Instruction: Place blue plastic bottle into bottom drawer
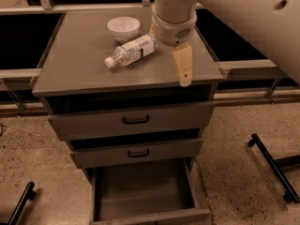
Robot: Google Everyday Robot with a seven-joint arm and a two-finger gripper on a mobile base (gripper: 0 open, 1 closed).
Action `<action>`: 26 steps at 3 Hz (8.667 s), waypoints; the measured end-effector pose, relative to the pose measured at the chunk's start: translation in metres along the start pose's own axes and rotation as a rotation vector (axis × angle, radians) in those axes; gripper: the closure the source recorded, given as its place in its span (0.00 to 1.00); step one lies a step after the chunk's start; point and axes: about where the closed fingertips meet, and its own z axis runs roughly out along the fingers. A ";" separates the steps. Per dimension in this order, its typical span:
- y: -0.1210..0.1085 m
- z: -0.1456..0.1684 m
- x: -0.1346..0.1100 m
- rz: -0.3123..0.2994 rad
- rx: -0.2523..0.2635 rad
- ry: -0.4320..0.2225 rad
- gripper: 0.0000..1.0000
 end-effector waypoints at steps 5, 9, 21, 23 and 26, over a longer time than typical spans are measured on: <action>-0.137 0.053 0.011 -0.248 0.083 0.049 0.00; -0.155 0.134 -0.045 -0.340 -0.006 -0.168 0.49; 0.096 0.168 -0.140 0.103 -0.011 -0.383 1.00; 0.144 0.251 -0.142 0.041 -0.082 -0.417 1.00; 0.124 0.371 -0.186 0.035 -0.158 -0.659 1.00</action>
Offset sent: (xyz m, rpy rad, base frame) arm 0.0361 0.0124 0.0103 -0.0473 -0.0439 0.0780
